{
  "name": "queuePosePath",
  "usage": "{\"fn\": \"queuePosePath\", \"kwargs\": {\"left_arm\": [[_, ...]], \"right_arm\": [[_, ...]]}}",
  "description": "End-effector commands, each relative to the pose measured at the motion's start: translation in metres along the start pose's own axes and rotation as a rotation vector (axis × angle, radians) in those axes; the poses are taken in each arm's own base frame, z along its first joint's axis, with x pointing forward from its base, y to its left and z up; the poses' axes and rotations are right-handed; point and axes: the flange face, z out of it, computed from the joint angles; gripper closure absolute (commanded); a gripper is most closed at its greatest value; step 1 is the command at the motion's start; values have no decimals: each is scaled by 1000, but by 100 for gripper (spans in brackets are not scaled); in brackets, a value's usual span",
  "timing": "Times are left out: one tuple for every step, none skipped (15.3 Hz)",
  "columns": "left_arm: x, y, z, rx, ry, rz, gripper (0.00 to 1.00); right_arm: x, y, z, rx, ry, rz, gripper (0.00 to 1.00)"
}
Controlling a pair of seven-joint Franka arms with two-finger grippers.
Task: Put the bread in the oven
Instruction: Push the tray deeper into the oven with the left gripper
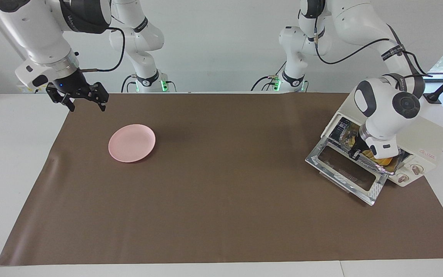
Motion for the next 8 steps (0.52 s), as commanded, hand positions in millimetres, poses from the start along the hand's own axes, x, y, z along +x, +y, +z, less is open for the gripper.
{"fn": "queuePosePath", "kwargs": {"left_arm": [[-8, -14, 3, 2, 23, 30, 100], [-8, -14, 4, 0, 27, 30, 100], [-8, -15, 6, -1, 26, 29, 100], [-9, -16, 6, -5, 29, 30, 100], [-9, -16, 9, -7, 29, 27, 100], [-10, -17, 10, -7, 27, 27, 100], [-11, -19, 11, -7, 24, 25, 100], [-12, -18, 11, -7, 23, 22, 100]], "right_arm": [[-6, 2, -2, 21, -7, -21, 0], [-6, 2, -2, 21, -7, -21, 0], [-6, 2, -2, 21, -7, -21, 0], [-6, 2, -2, 21, -7, -21, 0], [-6, 2, -2, 21, -7, -21, 0], [-6, 2, -2, 21, -7, -21, 0], [-6, 2, -2, 21, -7, -21, 0], [-6, 2, -2, 21, -7, -21, 0]]}}
